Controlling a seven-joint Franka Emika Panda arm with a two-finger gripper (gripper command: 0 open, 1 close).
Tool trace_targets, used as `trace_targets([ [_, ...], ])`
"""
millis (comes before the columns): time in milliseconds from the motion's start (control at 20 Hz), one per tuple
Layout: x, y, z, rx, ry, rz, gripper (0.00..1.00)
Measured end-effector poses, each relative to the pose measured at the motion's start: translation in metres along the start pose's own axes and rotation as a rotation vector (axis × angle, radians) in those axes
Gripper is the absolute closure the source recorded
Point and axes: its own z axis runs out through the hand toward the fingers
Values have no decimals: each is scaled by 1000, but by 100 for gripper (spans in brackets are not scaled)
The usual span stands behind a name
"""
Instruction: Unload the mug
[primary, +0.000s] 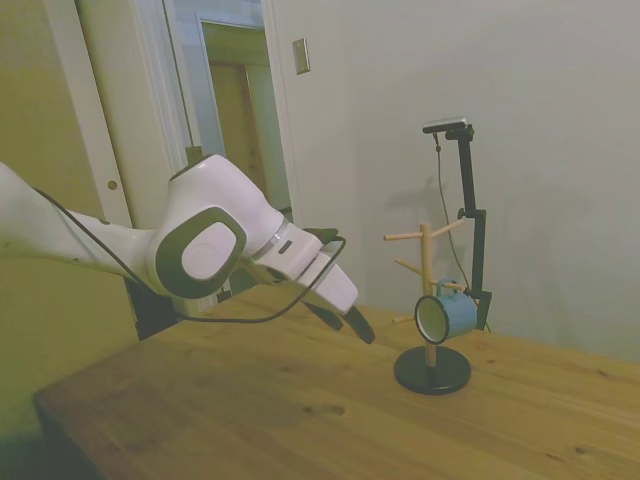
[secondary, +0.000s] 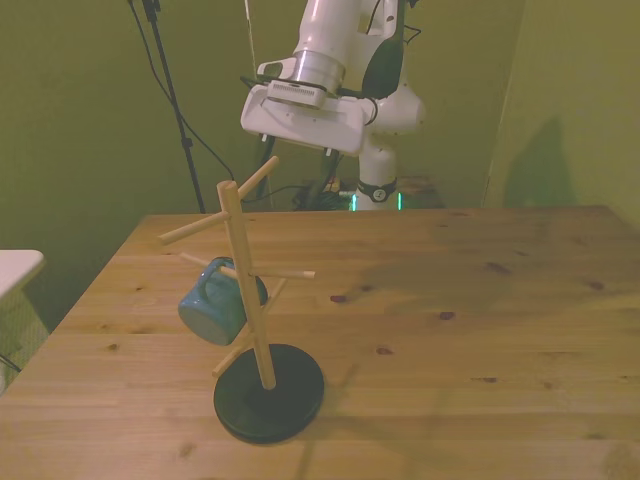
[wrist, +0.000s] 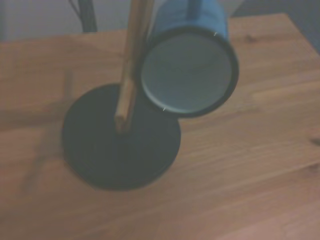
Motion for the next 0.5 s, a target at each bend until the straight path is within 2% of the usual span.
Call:
trace_targets([
  [100,14,1,9,15,39,28,0],
  [150,29,3,27,-6,59,60,0],
  [300,28,-4,30,-3,74,47,0],
  [500,36,-9,48,31,115,49,0],
])
